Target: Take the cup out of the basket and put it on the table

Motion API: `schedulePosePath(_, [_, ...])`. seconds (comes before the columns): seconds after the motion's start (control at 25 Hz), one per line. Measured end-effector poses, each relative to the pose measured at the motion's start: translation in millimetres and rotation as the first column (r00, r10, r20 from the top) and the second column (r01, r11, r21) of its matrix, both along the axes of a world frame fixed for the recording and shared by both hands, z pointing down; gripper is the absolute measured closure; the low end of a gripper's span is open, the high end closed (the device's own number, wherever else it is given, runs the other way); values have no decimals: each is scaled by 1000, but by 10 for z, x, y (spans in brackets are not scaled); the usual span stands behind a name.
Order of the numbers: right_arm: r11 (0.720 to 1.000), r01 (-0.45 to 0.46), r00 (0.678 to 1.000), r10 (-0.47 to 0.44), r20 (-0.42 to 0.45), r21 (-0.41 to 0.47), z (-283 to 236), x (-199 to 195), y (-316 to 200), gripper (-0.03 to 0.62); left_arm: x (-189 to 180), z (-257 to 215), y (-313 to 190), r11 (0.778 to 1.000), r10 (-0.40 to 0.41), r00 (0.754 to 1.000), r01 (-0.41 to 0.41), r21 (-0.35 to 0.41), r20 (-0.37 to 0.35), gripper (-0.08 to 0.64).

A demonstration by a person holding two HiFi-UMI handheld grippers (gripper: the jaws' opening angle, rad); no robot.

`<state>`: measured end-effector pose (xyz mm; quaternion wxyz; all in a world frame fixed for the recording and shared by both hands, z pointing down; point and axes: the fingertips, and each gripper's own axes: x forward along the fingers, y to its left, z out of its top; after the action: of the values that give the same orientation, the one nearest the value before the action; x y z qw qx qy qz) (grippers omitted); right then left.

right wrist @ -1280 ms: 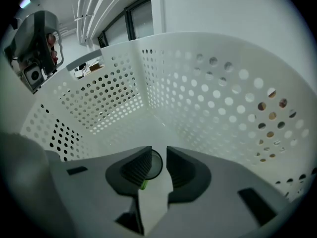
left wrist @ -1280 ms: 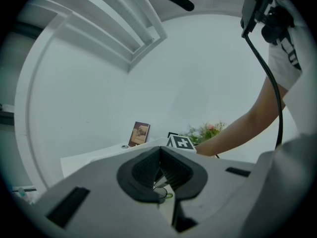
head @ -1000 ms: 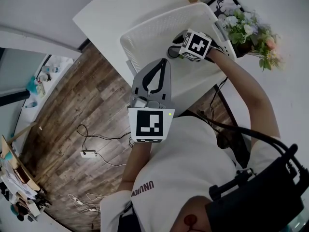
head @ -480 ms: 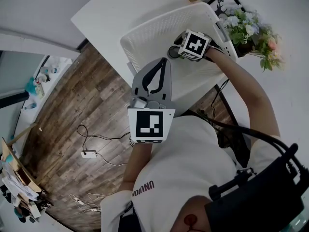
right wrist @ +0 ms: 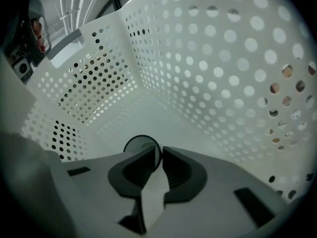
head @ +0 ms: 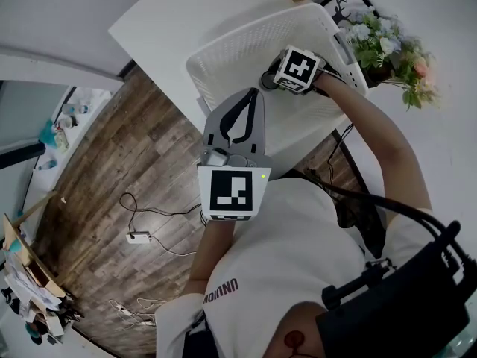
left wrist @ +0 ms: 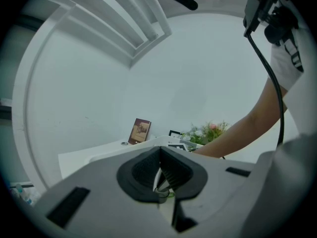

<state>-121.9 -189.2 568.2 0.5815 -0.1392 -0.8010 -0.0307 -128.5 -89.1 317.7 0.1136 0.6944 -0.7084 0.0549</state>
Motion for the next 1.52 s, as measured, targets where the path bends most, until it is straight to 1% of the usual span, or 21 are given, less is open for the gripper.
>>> schedulePosePath(0.16, [1000,-9,1000,9,-8,10,-5,4,-20,540,-6,-49,-28,1000,2,1000,-3,27,14,548])
schedulePosePath(0.32, [999,7,1000,-6,-16,49,0,20,-35,545,4,-13,-14,1000,10,1000,-10,0,8,548])
schedulePosePath(0.48, [998,14,1000,-12,-21,57,-13,34,-34,545,0,-9,-17,1000,10,1000,-10,0,9,548])
schedulePosePath(0.64, [996,36,999,-36,-10,87,-58,33,-62,546,4,6,-42,1000,10,1000,-10,-6,12,548])
schedulePosePath(0.92, [995,4,998,-11,67,98,-304,-61,-89,548,24,10,-44,1000,16,1000,-16,-2,12,548])
schedulePosePath(1.2, [992,-4,989,-15,146,129,-617,-179,-38,549,27,-26,-13,1000,21,1000,-21,7,14,548])
schedulePosePath(1.52, [987,-66,973,31,230,147,-851,-202,-59,551,41,-54,-4,1000,21,1000,-21,16,19,548])
